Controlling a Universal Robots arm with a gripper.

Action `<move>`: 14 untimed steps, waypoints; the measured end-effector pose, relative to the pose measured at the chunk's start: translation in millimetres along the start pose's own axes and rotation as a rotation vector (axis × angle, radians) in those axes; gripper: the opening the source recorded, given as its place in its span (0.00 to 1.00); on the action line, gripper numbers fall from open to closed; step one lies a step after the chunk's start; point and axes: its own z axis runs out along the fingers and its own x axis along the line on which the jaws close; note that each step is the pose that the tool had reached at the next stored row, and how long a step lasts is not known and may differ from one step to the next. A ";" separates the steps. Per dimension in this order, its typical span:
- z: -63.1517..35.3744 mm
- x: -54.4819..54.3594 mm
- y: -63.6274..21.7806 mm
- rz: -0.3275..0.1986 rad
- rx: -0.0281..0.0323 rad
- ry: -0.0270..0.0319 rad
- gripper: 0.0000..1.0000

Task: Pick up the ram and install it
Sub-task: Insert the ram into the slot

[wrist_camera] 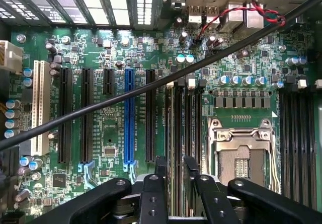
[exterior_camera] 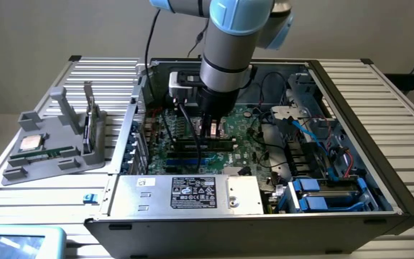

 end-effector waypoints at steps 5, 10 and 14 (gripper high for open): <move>-9.4 -0.9 1.2 -0.001 -0.0001 -0.0044 0.28; -15.3 -1.4 1.9 -0.001 -0.0002 -0.0086 0.28; -16.0 -1.5 2.0 -0.001 -0.0001 -0.0091 0.19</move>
